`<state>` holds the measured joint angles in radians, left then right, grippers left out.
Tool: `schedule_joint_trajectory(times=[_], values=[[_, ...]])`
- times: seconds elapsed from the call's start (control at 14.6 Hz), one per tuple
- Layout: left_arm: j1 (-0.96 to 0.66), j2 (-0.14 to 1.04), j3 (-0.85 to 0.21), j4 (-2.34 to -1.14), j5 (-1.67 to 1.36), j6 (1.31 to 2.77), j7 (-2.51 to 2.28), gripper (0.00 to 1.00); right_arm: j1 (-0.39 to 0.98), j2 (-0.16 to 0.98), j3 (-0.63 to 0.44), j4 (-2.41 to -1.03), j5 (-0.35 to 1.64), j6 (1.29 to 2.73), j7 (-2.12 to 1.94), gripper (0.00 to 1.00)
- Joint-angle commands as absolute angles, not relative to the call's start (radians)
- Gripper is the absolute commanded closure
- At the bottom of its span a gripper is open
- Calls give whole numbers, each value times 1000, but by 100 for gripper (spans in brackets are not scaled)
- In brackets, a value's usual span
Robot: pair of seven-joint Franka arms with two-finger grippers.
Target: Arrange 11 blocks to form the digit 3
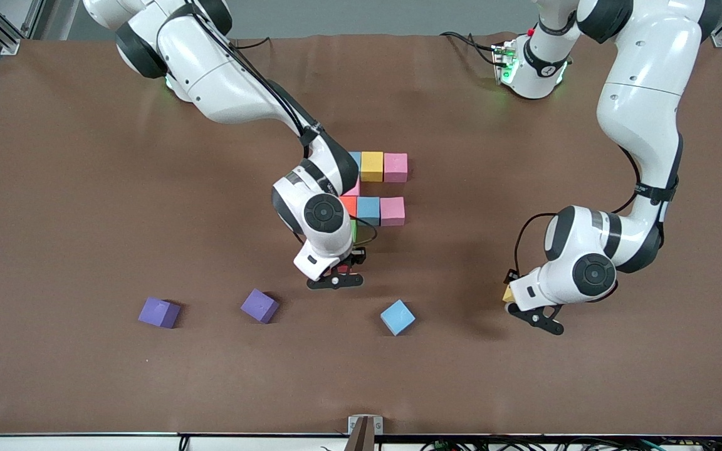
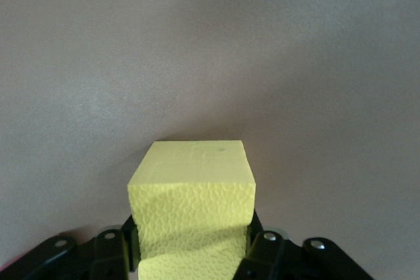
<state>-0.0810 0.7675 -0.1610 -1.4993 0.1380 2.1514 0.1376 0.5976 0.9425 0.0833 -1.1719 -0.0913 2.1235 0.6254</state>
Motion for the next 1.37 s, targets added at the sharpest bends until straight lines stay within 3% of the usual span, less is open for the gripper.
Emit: schedule_joint_trajectory(times=[0.0, 0.21, 1.3], values=[[-109, 724, -164, -1509, 161, 2149, 19, 71, 600, 962, 86, -1146, -72, 2121, 632, 100], [-127, 686, -166, -1497, 144, 2069, -88, 77, 606, 963, 86, -1146, -74, 2123, 652, 100], [-143, 643, -264, -1460, 45, 1928, -697, 83, 614, 965, 84, -1157, -75, 2123, 680, 100]])
